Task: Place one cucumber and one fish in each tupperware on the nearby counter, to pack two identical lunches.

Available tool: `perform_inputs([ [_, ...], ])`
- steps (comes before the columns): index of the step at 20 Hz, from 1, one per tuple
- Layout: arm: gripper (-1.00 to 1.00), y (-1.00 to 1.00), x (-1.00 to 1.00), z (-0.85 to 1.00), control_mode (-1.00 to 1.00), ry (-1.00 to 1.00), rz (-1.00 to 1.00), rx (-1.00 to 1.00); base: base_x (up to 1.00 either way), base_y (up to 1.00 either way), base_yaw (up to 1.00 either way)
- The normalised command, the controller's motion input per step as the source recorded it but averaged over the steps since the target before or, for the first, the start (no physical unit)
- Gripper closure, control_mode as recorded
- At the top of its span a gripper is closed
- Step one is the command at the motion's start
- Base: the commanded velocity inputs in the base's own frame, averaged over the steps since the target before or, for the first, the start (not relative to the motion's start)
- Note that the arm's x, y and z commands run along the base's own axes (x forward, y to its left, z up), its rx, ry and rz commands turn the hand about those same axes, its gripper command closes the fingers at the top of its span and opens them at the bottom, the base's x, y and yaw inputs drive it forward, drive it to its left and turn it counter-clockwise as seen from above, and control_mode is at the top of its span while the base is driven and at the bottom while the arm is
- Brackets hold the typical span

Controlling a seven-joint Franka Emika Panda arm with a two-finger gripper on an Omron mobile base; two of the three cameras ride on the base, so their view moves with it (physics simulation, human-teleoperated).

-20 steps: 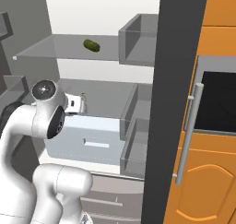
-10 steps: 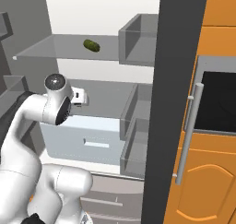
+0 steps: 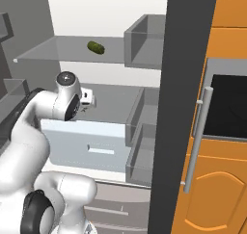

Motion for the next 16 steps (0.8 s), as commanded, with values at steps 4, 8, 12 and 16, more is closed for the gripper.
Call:
perform_inputs([
  [4, -1.0, 0.0, 0.51, -0.27, -1.0, 0.01, 0.0, 0.0, 0.0, 0.0, 0.0],
  [8, -1.0, 0.0, 0.47, -0.31, -1.0, 0.0, 0.0, 0.0, 0.0, 0.0, 0.0],
  [12, -1.0, 0.01, 0.45, -0.25, -1.0, 0.0, 0.0, 0.0, 0.0, 0.0, 0.0],
  [16, -1.0, 0.08, 0.47, -0.22, -1.0, 0.0, 0.0, 0.0, 0.0, 0.0, 0.0],
])
